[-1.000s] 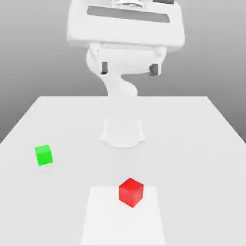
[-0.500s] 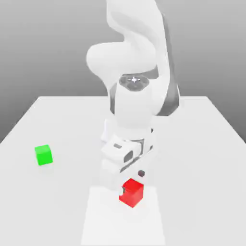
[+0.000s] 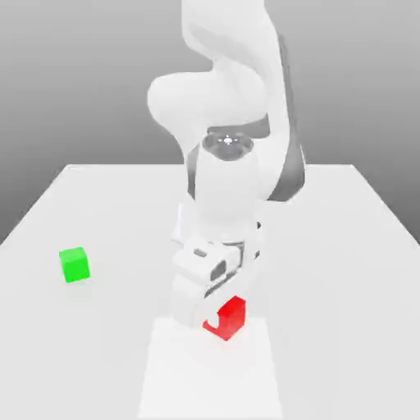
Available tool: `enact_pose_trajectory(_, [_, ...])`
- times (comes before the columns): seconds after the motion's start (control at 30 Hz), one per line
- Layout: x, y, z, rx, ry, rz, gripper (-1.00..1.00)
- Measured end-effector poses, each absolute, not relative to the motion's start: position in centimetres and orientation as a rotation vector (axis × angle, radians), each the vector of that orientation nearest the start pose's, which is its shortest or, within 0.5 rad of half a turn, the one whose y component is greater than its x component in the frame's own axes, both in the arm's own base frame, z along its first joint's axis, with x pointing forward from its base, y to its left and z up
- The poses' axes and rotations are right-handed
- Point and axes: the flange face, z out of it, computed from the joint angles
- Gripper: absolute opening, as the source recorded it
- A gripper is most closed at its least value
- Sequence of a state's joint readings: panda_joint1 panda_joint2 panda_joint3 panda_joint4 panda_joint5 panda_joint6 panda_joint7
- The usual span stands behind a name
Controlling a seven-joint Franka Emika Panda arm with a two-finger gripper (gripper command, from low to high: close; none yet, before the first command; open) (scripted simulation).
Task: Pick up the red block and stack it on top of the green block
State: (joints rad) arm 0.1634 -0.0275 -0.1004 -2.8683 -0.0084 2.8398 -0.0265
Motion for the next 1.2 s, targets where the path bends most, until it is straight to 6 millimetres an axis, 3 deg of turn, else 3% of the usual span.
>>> enact_pose_trajectory(0.13, [34.7,-4.7,22.1,-3.148,0.167,-0.006,-1.00])
enact_pose_trajectory(0.27, [32.0,-12.9,23.4,-3.108,0.569,-0.010,-1.00])
enact_pose_trajectory(0.43, [25.8,-21.6,24.4,-2.973,1.069,-0.007,-1.00])
enact_pose_trajectory(0.6, [17.4,-27.5,24.7,-2.750,1.530,-0.001,-1.00])
enact_pose_trajectory(0.63, [16.0,-28.1,24.7,-2.707,1.598,-0.001,-1.00])
enact_pose_trajectory(0.7, [15.0,-28.6,24.4,-2.673,1.647,-0.006,-1.00])
enact_pose_trajectory(1.2, [15.0,-28.9,20.4,-2.652,1.661,-0.020,-1.00])
